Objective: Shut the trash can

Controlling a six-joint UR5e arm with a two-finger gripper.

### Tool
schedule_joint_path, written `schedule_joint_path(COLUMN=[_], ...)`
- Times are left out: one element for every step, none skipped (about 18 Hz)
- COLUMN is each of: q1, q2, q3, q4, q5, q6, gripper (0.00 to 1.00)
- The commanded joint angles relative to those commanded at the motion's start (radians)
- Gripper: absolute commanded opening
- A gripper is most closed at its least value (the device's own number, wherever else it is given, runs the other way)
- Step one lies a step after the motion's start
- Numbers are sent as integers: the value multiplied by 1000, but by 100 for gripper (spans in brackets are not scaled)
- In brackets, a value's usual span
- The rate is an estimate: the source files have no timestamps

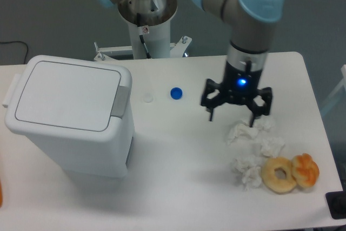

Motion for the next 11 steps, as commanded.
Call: schedule_joint_path(q1=[18, 32, 46, 61, 71, 72, 77, 81, 91, 103, 115], q2=[-14, -29, -46, -61, -83, -112, -143, -160, -175, -192, -203], q3=[5, 5, 6, 14, 28, 47, 70, 90, 109, 126, 138], q4=[-3, -3, -2, -3, -2, -2, -2, 0, 0, 3, 5], q5=[14, 34, 61, 102, 144, 185, 228, 265, 275, 276, 275], q6=[66, 120, 167, 212, 259, 307, 350, 375, 390, 407, 424], gripper=[100, 100, 100, 100, 100, 100, 100, 100, 100, 100, 100])
